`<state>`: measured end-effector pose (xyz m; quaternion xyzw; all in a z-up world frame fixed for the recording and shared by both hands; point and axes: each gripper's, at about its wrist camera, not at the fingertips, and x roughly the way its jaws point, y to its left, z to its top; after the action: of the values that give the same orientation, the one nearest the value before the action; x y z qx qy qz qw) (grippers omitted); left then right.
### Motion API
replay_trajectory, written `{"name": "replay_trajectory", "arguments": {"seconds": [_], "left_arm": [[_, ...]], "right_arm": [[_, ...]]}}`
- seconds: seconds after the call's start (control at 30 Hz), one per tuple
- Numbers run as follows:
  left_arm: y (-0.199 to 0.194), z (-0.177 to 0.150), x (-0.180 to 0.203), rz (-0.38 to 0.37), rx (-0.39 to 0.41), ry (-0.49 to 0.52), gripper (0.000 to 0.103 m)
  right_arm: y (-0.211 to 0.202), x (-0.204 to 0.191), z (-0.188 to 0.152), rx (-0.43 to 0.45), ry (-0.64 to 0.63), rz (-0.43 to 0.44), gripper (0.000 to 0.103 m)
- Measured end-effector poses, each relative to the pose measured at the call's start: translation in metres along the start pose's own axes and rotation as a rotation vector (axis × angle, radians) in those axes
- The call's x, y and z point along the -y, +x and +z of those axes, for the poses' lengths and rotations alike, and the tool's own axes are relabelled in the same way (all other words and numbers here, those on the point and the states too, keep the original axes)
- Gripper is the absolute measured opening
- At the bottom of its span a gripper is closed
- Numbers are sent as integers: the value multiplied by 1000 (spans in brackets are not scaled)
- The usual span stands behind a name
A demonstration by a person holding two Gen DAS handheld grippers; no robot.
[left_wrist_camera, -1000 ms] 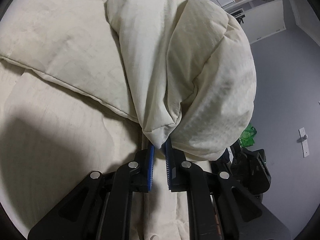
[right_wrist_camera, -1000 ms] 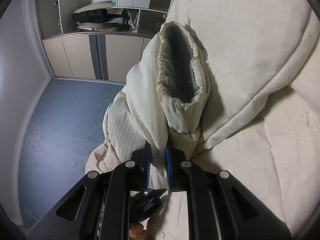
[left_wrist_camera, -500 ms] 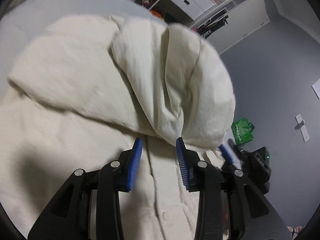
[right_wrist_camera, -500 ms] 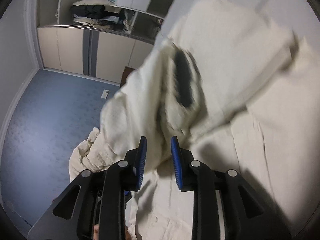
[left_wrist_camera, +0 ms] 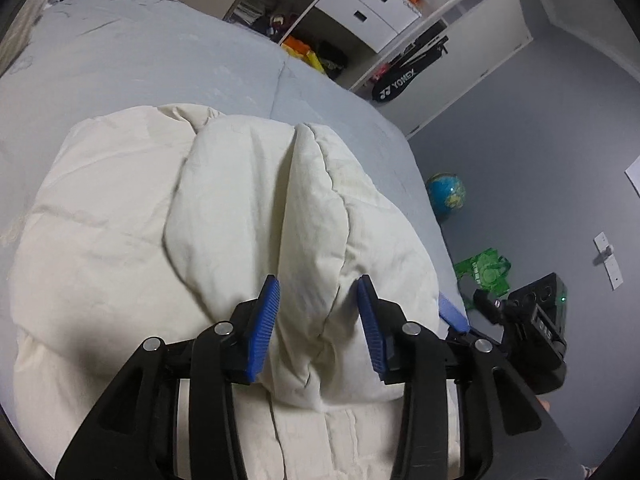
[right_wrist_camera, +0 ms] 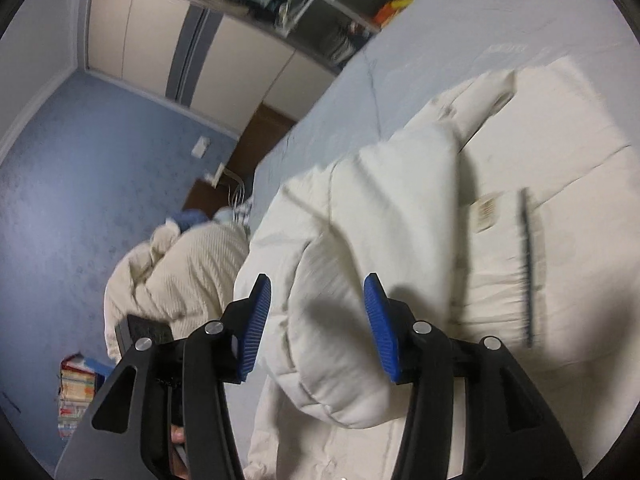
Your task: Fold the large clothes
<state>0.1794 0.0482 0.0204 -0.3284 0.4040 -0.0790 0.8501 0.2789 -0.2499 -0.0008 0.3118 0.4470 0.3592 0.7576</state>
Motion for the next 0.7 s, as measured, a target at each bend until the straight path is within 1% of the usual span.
{"name": "replay_trajectory", "arguments": {"seconds": [0.03, 0.1, 0.13, 0.17, 0.2, 0.27, 0.3, 0.4, 0.43, 0.53, 0.6, 0.63, 0.7], "left_arm": [[1, -1, 2, -11, -13, 9, 19], [3, -1, 11, 6, -9, 50, 15], [2, -10, 12, 9, -9, 67, 13], [-1, -15, 11, 9, -7, 74, 13], [-4, -18, 10, 8, -3, 71, 13], [-8, -22, 5, -7, 8, 59, 13], [-10, -24, 3, -22, 12, 55, 13], [-14, -32, 11, -30, 13, 78, 13], [-14, -35, 12, -31, 12, 81, 13], [-15, -48, 8, -28, 1, 81, 13], [-10, -55, 1, -5, -11, 72, 12], [-8, -56, -3, -5, -14, 59, 12], [-8, -59, -12, -1, -10, 29, 12]], "right_arm": [[6, -1, -3, -32, -3, -5, 45], [17, -8, -12, -82, -33, -6, 44], [20, -15, -17, -91, -75, -11, 29], [21, -21, -25, -93, -127, -20, 7], [21, -27, -31, -93, -165, -31, 7], [15, -39, -41, -65, -230, -20, 5], [12, -45, -46, -52, -267, -32, 5], [2, -68, -64, -6, -399, -115, 5], [0, -76, -73, 13, -471, -175, 5], [4, -86, -93, 25, -584, -286, 6], [7, -85, -98, 13, -587, -291, 9], [5, -79, -98, 3, -539, -254, 11], [-4, -68, -87, 15, -419, -160, 14]]}}
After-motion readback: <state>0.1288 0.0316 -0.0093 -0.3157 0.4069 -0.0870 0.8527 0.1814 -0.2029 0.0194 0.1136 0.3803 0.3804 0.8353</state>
